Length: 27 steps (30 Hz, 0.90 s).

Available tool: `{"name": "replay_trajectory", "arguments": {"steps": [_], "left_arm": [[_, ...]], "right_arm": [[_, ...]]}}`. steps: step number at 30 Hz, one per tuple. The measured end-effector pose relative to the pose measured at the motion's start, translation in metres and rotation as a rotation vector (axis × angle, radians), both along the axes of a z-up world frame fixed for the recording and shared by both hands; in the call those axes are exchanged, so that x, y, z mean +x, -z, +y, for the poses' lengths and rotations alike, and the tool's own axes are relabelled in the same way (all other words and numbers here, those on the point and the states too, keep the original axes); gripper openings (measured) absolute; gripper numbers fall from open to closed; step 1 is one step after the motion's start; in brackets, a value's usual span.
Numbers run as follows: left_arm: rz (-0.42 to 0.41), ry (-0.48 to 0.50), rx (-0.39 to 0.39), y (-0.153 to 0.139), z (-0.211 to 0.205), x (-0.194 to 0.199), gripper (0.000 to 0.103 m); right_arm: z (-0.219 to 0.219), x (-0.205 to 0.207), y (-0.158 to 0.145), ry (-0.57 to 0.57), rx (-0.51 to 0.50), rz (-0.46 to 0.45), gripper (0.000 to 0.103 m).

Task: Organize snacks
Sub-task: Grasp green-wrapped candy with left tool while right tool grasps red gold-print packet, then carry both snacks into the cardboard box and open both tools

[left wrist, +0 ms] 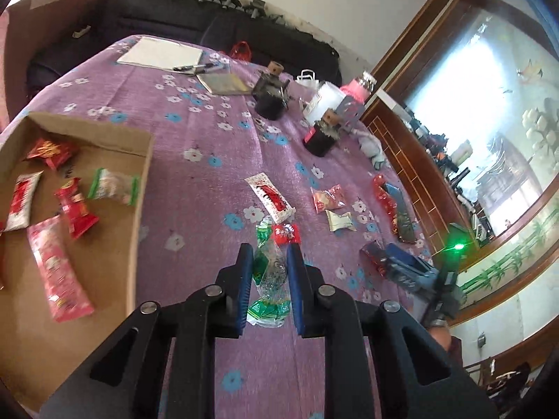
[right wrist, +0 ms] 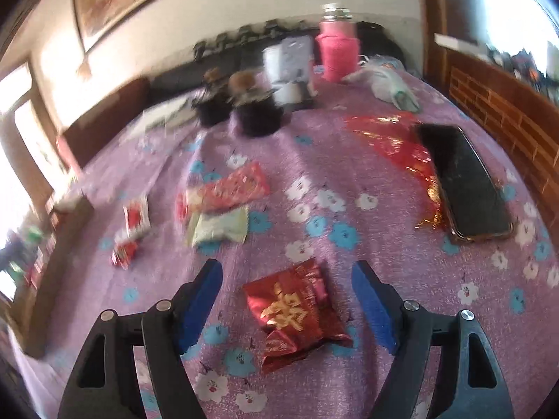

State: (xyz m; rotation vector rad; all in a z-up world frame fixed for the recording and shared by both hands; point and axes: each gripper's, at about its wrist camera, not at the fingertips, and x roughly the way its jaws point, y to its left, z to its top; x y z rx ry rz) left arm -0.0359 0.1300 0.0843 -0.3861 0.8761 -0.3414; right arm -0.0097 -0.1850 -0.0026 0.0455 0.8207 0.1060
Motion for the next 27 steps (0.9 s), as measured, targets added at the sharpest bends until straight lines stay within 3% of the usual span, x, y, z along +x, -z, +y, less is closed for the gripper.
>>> {"name": "replay_trajectory", "arguments": {"steps": [1, 2, 5, 12, 17, 27], "left_arm": [[-0.005, -0.009, -0.002, -0.002, 0.005, -0.005, 0.017], [-0.011, -0.022, -0.006, -0.004, 0.014, -0.011, 0.017], [-0.026, -0.061, -0.017, -0.011, 0.040, -0.025, 0.017], [-0.058, -0.186, 0.007, -0.016, 0.107, -0.055, 0.017], [-0.043, -0.282, 0.045, -0.002, 0.148, -0.071, 0.017], [0.016, -0.371, 0.160, 0.035, 0.183, -0.072, 0.017]], "right_arm": [[0.005, 0.000, 0.001, -0.009, -0.030, 0.006, 0.067], [0.012, 0.000, 0.004, -0.010, -0.078, 0.025, 0.050], [0.017, -0.007, 0.008, -0.003, -0.134, 0.040, 0.045], [0.007, -0.031, -0.007, 0.025, -0.017, 0.049, 0.041], [0.032, -0.046, -0.030, -0.038, 0.057, 0.028, 0.041], [0.198, -0.058, -0.066, -0.390, 0.185, 0.045, 0.040]]}}
